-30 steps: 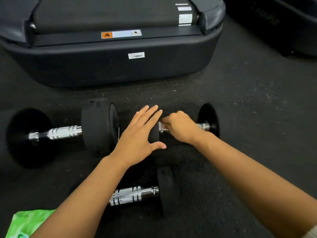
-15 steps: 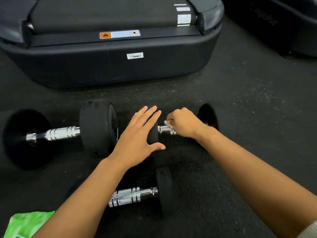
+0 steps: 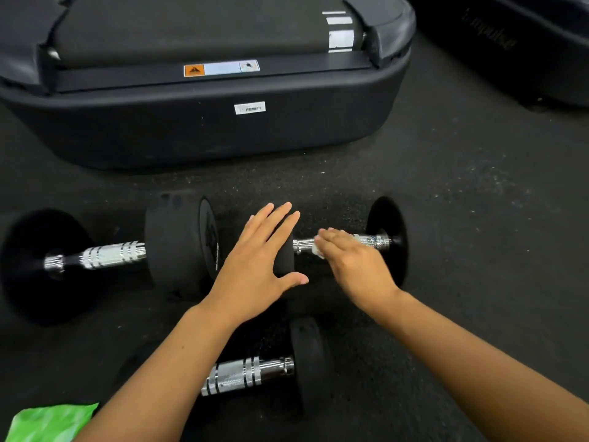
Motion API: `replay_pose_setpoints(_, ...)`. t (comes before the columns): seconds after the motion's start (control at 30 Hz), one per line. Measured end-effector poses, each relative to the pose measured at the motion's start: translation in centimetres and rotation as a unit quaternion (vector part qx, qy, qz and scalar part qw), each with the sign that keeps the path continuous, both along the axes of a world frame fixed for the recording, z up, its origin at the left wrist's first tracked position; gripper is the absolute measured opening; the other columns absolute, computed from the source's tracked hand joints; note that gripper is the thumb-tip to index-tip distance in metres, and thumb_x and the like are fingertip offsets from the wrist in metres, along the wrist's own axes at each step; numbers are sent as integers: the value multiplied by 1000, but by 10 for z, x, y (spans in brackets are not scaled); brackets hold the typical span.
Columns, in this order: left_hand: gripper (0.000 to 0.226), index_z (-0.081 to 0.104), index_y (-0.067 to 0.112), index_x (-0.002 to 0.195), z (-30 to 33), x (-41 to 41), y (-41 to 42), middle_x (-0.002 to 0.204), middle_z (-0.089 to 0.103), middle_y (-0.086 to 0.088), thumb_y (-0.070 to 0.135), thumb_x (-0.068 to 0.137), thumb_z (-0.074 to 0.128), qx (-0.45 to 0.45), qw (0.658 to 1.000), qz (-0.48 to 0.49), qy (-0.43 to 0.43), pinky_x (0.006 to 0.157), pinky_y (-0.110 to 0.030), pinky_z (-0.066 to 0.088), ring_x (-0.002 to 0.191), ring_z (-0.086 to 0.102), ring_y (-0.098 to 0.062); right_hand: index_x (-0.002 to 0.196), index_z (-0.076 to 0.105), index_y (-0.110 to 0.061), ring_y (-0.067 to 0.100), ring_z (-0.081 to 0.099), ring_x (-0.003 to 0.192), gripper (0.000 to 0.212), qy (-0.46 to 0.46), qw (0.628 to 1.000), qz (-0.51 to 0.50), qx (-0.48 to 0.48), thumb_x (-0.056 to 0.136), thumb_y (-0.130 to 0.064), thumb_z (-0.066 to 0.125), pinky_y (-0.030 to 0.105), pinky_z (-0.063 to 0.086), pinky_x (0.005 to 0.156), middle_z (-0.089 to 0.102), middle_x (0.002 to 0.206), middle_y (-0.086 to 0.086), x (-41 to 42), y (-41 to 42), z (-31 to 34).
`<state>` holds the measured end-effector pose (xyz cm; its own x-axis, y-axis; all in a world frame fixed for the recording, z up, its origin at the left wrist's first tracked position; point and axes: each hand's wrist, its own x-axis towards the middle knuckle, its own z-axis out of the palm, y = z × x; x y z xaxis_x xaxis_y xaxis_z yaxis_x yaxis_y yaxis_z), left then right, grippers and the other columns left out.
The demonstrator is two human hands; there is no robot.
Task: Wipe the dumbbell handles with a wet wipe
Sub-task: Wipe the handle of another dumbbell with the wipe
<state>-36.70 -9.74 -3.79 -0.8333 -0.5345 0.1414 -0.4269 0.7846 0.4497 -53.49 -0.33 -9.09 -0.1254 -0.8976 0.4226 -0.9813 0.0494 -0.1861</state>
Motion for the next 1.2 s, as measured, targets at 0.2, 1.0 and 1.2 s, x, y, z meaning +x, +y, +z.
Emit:
replay_pose_setpoints(0.2, 92, 16, 31, 147, 1, 0, -1, 153, 4, 20, 47, 74, 70, 7, 1000, 2, 2, 114, -26, -2, 139, -11, 2, 114, 63, 4, 35, 60, 107, 54, 35, 998, 48, -7, 62, 12, 77, 45, 47, 90, 62, 118, 20, -10, 10, -10)
replay_pose_setpoints(1.0, 93, 16, 30, 146, -1, -3, -4, 152, 6, 21, 46, 72, 71, 1, 1000, 4, 11, 115, -28, -1, 139, -9, 3, 95, 71, -16, 34, 59, 92, 22, -148, 953, -99, 246, 93, -28, 52, 37, 47, 77, 66, 93, 17, -17, -51, 43)
replay_pose_setpoints(1.2, 92, 13, 33, 147, 3, 0, -1, 152, 1, 22, 52, 74, 67, -6, 1000, 3, -13, 111, -22, -3, 138, -13, 4, 97, 70, -16, 29, 63, 88, 21, -168, 958, -57, 224, 93, -26, 52, 40, 50, 77, 70, 89, 12, -25, -38, 39)
